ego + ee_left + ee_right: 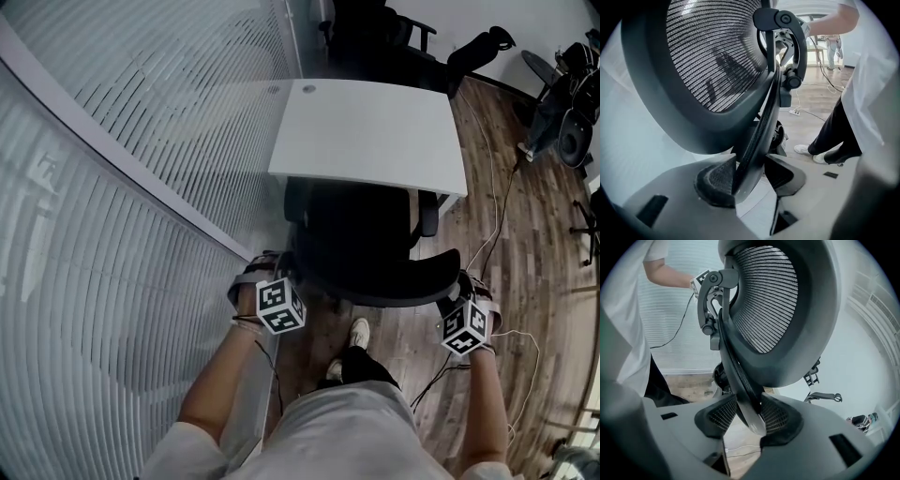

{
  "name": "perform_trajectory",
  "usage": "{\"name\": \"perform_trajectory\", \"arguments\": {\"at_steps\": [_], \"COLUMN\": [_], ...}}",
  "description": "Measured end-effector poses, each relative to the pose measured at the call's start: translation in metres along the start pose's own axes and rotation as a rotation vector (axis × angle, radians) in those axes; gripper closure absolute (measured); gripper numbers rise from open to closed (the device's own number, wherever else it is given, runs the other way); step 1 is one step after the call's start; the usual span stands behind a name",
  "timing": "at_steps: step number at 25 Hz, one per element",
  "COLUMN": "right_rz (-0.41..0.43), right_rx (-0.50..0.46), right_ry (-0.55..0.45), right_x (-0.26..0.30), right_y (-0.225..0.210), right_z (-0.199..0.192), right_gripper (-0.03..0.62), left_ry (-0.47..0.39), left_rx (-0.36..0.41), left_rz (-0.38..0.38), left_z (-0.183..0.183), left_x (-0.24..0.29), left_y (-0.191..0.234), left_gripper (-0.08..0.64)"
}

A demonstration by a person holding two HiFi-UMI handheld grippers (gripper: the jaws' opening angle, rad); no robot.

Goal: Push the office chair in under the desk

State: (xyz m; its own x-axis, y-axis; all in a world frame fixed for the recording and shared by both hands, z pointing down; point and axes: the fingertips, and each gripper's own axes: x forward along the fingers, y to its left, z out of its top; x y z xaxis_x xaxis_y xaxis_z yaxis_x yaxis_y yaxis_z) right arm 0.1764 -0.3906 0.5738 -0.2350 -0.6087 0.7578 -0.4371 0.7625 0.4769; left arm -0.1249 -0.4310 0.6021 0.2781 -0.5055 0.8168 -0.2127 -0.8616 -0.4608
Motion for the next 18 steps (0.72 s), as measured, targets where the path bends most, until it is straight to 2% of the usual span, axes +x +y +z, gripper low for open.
{"name": "perform_trajectory", "arguments": {"at_steps": [18], "right_rz": [0.006], "right_rx": [-0.005], "right_ry": [-0.007], "right_x": [0.031], "right_y": [-0.067], "right_z": [-0.004], "right_gripper": [0.422], "left_ry": [0.006], "left_rx": [-0.029], "left_rz": [0.014], "left_z": [0.029], "left_x": [0.031], "left_y": [0.051], "left_gripper": [0.357]}}
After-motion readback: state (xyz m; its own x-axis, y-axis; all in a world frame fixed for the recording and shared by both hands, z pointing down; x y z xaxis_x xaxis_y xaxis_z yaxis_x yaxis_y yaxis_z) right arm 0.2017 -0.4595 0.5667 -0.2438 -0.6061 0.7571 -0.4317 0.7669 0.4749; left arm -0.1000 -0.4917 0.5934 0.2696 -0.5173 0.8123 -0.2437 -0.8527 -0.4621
